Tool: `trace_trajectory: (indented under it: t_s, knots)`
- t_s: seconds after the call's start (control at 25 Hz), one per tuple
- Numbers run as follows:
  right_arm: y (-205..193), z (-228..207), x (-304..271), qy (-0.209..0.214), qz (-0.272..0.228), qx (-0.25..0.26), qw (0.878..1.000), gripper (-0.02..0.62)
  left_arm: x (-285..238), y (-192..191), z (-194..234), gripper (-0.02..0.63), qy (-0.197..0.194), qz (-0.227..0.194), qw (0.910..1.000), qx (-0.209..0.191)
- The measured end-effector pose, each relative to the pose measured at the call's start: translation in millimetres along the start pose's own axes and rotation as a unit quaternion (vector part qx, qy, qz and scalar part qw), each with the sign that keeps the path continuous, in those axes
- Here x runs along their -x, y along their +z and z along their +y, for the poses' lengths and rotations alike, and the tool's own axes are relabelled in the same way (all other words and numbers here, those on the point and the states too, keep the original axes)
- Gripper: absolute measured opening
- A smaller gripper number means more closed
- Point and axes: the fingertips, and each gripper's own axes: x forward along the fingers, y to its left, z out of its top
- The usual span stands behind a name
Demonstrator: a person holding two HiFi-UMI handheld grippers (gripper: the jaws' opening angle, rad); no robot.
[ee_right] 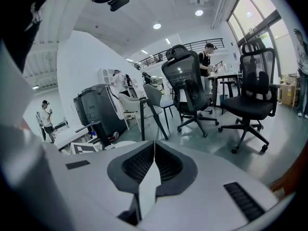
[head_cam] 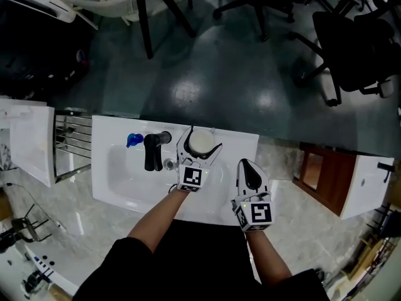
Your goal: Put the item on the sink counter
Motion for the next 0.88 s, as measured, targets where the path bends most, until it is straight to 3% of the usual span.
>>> trace_trajectory:
  t_s: [0.28,0.52,0.88]
  knots:
    - [-0.6,-4.6,6.4,-0.005,0.0,0.008,1.0,0.032,4.0,1.6,4.6,0.471,-0.001,-0.006,0.9998,-0.021]
    - [-4.0,-11.1,12.2,-0.016,0.0,0.003,1.0,0.032,6.6,-10.4,7.3,0.471,0.01,0.012,0.9999,-0.002]
    - [-15.3,-4.3,18.5,-0.006,0.008,0.013,1.0,0.032,11.9,-15.8,10.4,0.471,0.013,0.004,0.9999,0.003]
